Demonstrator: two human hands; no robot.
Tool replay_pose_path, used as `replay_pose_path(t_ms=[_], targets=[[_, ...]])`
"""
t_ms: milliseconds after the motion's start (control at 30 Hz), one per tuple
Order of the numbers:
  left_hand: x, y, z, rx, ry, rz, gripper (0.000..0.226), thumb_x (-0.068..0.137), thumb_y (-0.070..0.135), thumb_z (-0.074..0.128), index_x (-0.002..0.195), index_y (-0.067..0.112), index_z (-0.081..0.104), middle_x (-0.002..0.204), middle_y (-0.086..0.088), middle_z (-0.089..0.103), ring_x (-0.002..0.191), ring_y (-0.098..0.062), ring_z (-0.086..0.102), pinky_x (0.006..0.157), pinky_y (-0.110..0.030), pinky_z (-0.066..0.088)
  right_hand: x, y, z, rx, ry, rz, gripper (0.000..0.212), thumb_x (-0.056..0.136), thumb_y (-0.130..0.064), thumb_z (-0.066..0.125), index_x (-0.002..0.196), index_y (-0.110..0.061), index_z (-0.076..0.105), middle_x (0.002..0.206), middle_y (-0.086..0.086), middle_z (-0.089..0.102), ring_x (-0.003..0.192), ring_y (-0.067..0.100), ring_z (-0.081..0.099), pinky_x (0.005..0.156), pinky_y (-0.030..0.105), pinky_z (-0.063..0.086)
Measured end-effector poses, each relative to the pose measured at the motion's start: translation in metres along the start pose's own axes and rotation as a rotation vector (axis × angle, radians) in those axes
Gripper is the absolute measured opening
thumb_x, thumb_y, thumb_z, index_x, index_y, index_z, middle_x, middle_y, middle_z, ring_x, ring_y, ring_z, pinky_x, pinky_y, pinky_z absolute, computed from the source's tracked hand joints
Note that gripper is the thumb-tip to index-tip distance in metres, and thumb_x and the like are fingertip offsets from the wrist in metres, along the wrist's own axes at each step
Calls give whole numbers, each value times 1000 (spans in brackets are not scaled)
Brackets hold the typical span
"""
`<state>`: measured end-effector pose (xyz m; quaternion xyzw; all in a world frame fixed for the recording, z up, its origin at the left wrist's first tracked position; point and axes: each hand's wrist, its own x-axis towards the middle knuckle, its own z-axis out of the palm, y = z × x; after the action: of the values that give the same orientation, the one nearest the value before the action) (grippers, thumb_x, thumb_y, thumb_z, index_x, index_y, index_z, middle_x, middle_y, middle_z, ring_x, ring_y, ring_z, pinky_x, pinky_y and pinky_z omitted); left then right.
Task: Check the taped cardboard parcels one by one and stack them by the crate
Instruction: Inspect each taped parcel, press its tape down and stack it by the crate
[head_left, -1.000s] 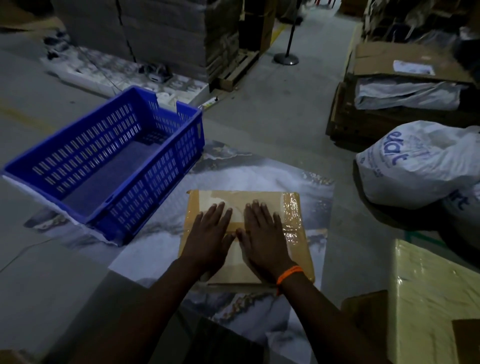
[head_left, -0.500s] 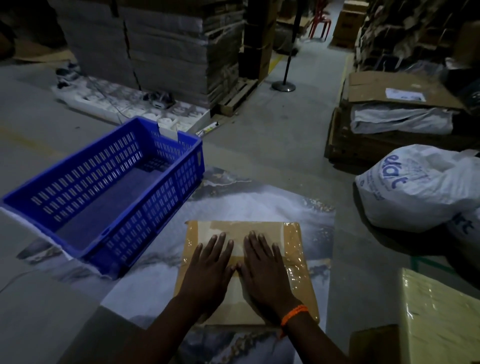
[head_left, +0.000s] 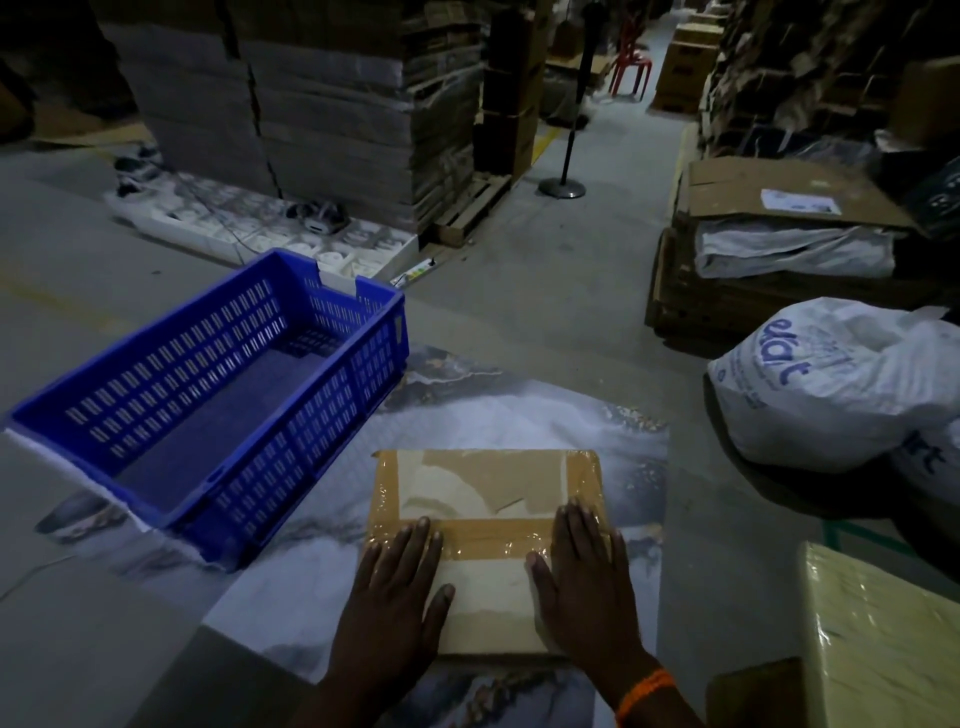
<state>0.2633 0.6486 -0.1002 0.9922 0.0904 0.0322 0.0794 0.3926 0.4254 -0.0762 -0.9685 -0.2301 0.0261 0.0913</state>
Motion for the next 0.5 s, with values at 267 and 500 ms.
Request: replay_pose_path(t_ms=[267,500], targets=[[-22,9,0,-29,136,48,68,103,58,30,154,14,41,163,-8,33,149,-27,34,115,-48,28,-29,2,5,19,124,-45,83,104,-67,22,153,-4,45,161,14,40,147,31,41,118,48,24],[-27,17,-8,-37,146,68,71,104,59,28,161,17,24,169,-11,13,156,-29,14,119,-57,23,-37,0,7,-8,99,-17,84,102,-71,21,165,-17,13,173,10,7,160,28,6,124,61,14]])
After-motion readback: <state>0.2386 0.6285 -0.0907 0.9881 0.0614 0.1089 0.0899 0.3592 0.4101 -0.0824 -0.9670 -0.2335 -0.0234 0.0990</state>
